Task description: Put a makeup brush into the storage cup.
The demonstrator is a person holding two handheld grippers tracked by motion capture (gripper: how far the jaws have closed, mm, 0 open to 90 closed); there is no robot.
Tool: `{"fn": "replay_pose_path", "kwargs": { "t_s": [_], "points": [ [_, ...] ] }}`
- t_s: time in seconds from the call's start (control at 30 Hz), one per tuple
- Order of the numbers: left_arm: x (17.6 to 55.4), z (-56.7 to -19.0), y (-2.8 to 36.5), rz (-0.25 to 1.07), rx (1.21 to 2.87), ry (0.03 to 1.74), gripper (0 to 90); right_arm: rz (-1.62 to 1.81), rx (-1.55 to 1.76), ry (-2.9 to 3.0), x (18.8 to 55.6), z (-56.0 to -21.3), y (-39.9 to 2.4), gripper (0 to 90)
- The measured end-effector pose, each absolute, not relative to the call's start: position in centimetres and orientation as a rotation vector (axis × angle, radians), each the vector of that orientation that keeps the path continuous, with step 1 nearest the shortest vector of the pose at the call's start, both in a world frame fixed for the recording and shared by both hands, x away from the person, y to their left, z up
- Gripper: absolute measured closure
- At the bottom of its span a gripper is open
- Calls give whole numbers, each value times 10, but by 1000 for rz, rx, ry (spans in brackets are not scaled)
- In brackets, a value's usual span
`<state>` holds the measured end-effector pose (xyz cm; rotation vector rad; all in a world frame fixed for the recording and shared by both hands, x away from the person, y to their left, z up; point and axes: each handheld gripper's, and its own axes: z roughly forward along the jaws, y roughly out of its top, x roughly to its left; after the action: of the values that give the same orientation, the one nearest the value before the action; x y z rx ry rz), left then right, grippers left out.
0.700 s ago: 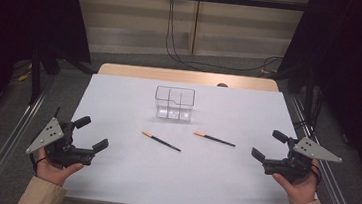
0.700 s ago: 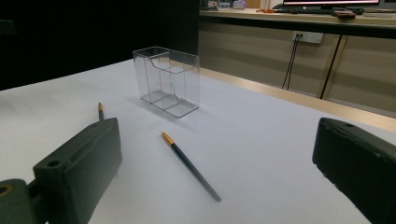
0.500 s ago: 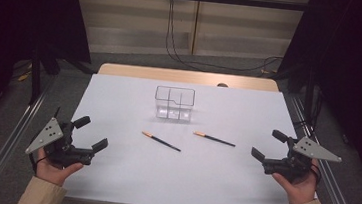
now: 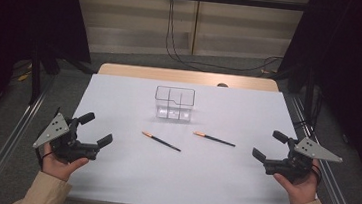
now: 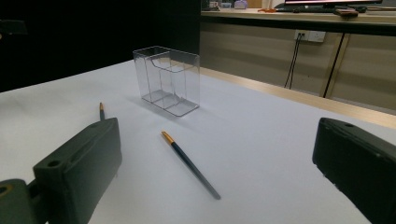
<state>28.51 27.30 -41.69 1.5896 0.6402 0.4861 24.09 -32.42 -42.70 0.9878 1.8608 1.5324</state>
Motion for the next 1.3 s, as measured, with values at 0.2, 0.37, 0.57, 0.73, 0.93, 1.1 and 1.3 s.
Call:
{"fn": "replay_pose_path", "kwargs": {
  "t_s": [0.2, 0.37, 0.57, 0.73, 0.93, 1.1, 1.3],
  "points": [
    [289, -416, 265, 488, 1617, 616, 12, 1533, 992, 1859, 239, -427, -325, 9],
    [293, -413, 260, 486, 1611, 606, 12, 1536, 988, 1861, 239, -427, -324, 9],
    [299, -411, 253, 479, 1609, 597, 12, 1535, 986, 1856, 236, -426, -325, 9],
    [304, -410, 248, 476, 1614, 588, 12, 1534, 975, 1856, 236, -424, -324, 9],
    [309, -410, 242, 472, 1628, 577, 13, 1536, 974, 1856, 236, -425, -325, 9],
    [313, -411, 236, 461, 1635, 568, 14, 1536, 985, 1854, 234, -426, -327, 9],
    [318, -410, 228, 450, 1642, 554, 14, 1535, 977, 1860, 233, -425, -326, 9]
  ]
}}
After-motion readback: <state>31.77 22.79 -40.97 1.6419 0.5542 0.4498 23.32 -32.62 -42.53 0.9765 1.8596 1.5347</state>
